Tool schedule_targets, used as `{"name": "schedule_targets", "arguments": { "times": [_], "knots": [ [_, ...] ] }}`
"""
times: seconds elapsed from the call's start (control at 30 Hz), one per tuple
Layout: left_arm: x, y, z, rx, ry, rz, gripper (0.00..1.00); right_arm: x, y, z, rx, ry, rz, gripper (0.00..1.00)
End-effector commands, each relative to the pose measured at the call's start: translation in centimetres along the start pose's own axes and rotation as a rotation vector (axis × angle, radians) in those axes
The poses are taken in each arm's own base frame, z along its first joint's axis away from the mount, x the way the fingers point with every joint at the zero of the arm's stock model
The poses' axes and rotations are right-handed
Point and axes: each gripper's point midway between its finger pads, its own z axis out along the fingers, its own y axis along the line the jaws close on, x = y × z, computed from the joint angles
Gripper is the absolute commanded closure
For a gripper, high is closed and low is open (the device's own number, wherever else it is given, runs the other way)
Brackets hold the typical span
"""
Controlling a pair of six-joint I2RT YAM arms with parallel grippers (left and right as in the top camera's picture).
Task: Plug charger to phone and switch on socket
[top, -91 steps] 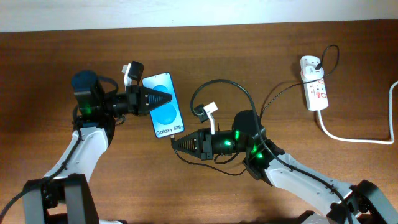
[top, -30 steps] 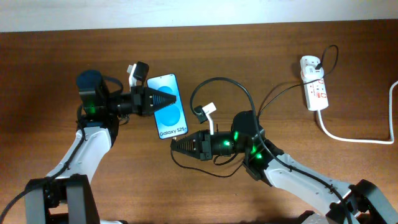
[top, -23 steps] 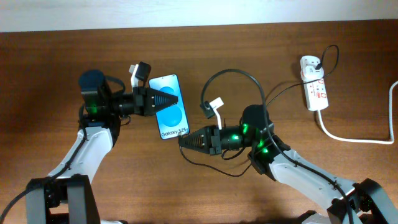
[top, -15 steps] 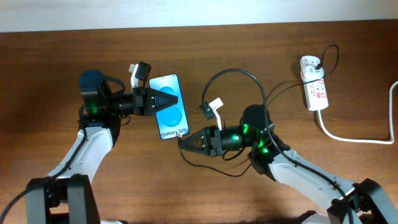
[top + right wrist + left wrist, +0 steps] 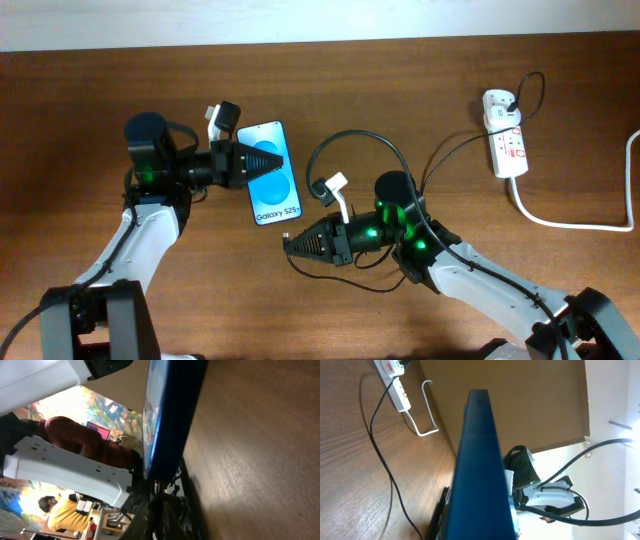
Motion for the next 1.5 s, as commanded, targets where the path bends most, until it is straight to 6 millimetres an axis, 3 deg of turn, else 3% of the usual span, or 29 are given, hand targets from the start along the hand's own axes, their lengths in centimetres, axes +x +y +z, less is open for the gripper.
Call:
{"name": "schedule_targets", "arguments": {
  "times": [0.0, 0.17, 0.5, 0.77, 1.0, 1.47],
  "knots": [
    [0.1, -0.5, 0.0, 0.009, 0.013, 0.014, 1.0, -1.4, 1.1, 0.2, -0.009, -0.022, -0.082, 0.96],
    [0.8, -0.8, 1.2, 0.022, 0.048, 0.041, 1.0, -2.0, 1.2, 0.2, 0.0, -0.036, -0.089, 0.96],
    [0.8, -0.8, 1.2, 0.022, 0.049, 0.042, 1.0, -1.7, 0.5, 0.2, 0.022, -0.029, -0.048, 0.96],
    [0.7, -1.0, 1.2, 0.023, 0.049, 0.071, 1.0, -1.2, 1.4, 0.2, -0.02, 0.008, -0.042, 0.96],
    [0.7, -1.0, 1.2, 0.023, 0.049, 0.071, 1.0, -2.1, 1.2, -0.9, -0.021, -0.012, -0.03, 0.96],
    [0.7, -1.0, 1.2, 0.023, 0.049, 0.07, 1.0, -2.3, 1.1, -0.9, -0.011, -0.023, -0.026, 0.96]
  ]
}}
